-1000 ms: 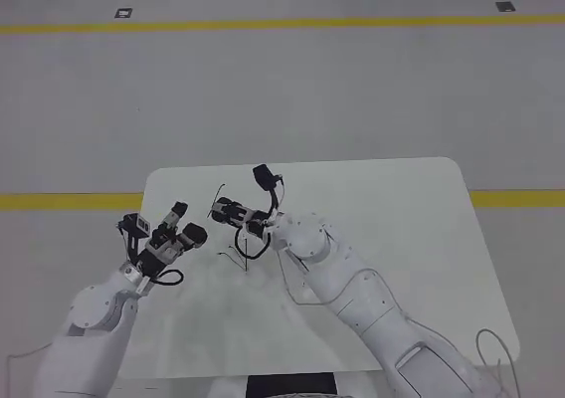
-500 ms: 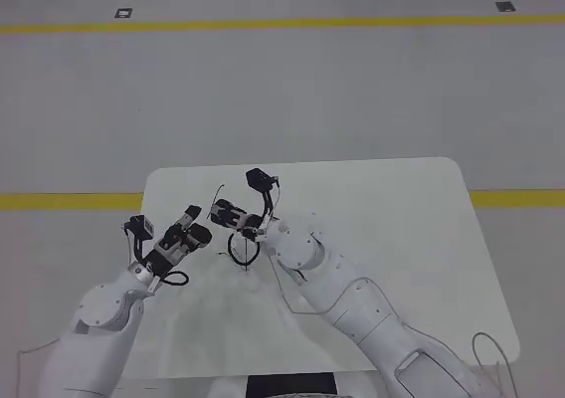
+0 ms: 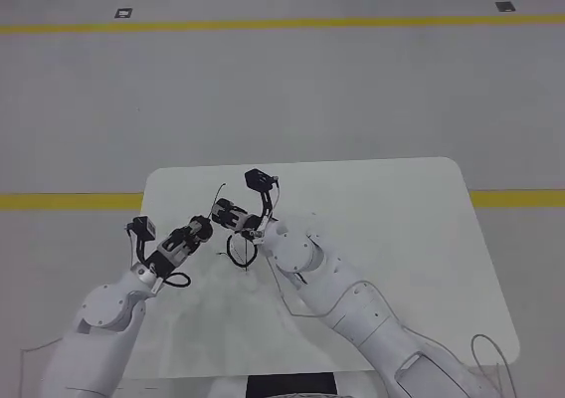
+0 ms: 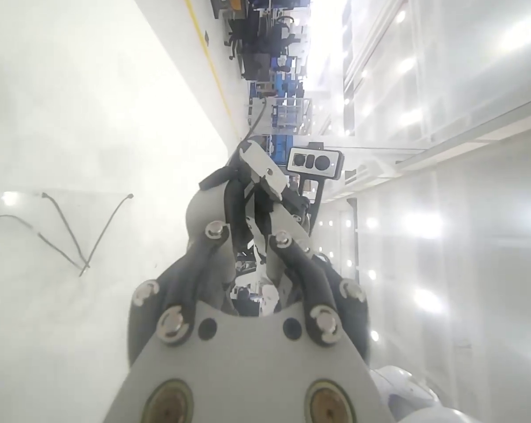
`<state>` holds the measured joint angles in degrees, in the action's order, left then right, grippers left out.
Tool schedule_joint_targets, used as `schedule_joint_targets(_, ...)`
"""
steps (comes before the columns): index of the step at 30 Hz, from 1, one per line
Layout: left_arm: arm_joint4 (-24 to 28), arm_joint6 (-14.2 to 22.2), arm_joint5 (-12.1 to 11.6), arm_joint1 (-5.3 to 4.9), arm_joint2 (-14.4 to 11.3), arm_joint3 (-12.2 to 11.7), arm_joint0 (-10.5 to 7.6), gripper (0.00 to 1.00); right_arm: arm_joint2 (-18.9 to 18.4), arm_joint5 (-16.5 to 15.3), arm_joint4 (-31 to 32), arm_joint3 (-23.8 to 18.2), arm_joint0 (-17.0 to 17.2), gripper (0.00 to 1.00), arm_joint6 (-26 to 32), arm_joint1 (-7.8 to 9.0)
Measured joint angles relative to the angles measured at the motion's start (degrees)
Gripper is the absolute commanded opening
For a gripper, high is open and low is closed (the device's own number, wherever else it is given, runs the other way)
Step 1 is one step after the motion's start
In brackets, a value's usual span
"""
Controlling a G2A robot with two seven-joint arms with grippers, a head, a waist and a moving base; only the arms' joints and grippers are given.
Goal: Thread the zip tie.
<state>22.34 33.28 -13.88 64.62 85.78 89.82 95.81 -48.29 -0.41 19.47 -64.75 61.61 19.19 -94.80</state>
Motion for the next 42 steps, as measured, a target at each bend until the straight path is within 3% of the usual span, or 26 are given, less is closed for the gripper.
schedule_joint_targets(7, -0.89, -0.48, -0.17, -0.13, -0.15, 0.25, 0.3, 0.19, -0.1, -0.17, 0.83, -0.99, 0.53, 0.0, -0.48, 0.14)
schedule_joint_targets(14, -1.74, -1.64, -0.41, -0.23, -0.3, 0.47, 0.72, 0.12, -0.03, -0.09, 1.21, -1.68, 0.93, 0.0, -0.05, 0.22)
schedule_joint_targets(42, -2.33, -3.84, -0.46, -0.51, -0.78, 0.27, 0.54, 0.11, 0.82, -0.15, 0.43, -0.87, 0.2, 0.0, 1.7, -0.11)
